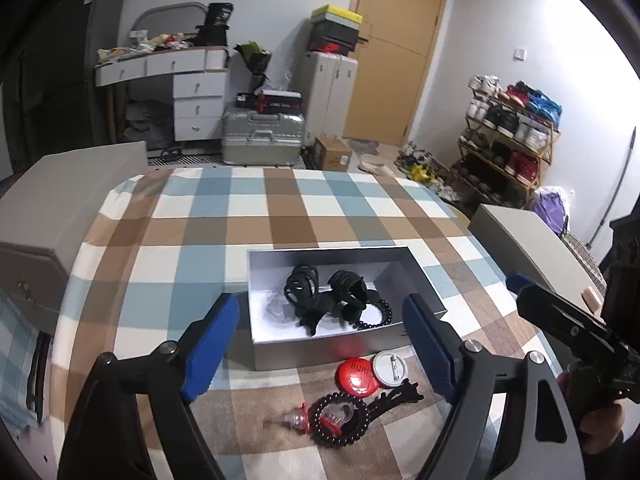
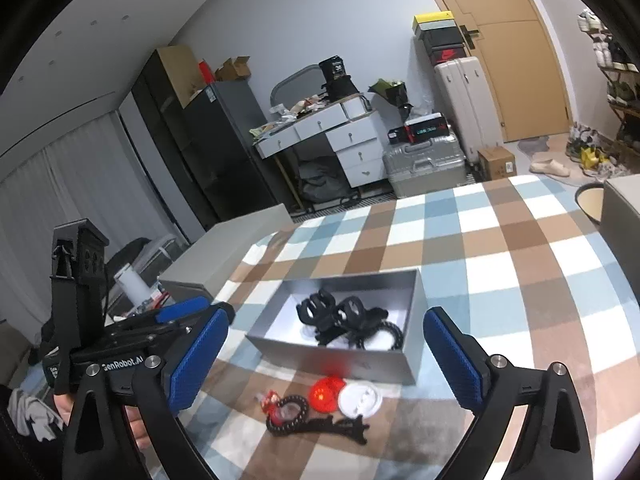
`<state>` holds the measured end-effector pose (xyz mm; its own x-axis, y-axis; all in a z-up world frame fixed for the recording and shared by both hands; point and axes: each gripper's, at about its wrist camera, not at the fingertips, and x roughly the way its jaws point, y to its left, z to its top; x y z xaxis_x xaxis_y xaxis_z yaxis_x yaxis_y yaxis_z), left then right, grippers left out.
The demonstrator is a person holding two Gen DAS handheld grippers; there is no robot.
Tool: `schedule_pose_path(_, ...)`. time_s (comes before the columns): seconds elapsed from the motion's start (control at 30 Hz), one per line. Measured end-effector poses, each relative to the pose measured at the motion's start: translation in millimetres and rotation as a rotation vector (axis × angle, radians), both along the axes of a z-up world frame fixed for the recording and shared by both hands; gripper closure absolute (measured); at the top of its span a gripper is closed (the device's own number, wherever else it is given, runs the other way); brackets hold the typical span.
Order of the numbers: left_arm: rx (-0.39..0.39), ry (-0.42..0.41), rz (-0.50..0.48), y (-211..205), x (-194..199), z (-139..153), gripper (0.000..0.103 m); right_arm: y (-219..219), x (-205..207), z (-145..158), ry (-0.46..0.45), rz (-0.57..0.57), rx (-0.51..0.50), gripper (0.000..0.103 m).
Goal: Organize jewelry
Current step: 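Withdraw both tools from the box, then lower the right tool toward the white badge beside the red badge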
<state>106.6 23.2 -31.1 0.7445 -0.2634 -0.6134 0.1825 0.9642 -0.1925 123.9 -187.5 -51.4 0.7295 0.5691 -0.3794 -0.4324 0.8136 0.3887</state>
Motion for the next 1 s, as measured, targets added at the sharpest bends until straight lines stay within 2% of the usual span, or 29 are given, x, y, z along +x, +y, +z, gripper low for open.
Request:
schedule_pose_path(0.27, 0.005, 0.002, 0.056, 7.4, -22.2, -15.0, 0.018, 1.4, -22.8, -14.8, -0.009, -0.020, -0.069, 0.000)
schedule_pose_path(0.4, 0.020, 0.017, 0.106, 10.6, -30.9, -26.6, 0.006, 8.9, -27.7, -30.5, 0.018, -0.011, -0.120, 0.000)
schedule_pose_path(0.53, 0.049, 0.033, 0.116, 10.4, -37.3, -39.5, 0.003, 17.0, -27.9, -47.8, 0.045, 0.002, -0.166, 0.000)
schedule_pose_path(0.67, 0.058, 0.059, 0.126, 13.4, -41.4, -52.1, 0.003, 20.2, -18.9, -59.7, 0.081, -0.018, -0.199, 0.000)
schedule_pose_path(0.83, 0.055, 0.096, 0.126, 19.9, -45.3, -66.9, 0.003, 28.5, 2.2, -70.3, 0.154, 0.015, -0.222, 0.000)
schedule_pose_path(0.9, 0.046, 0.113, 0.134, 24.8, -45.8, -71.9, 0.003, 34.0, 11.9, -74.2, 0.176, 0.026, -0.250, 0.002)
schedule_pose_path(1.0, 0.020, 0.146, 0.141, 33.1, -43.6, -78.3, 0.003, 40.3, 23.3, -81.9, 0.211, 0.048, -0.270, 0.010)
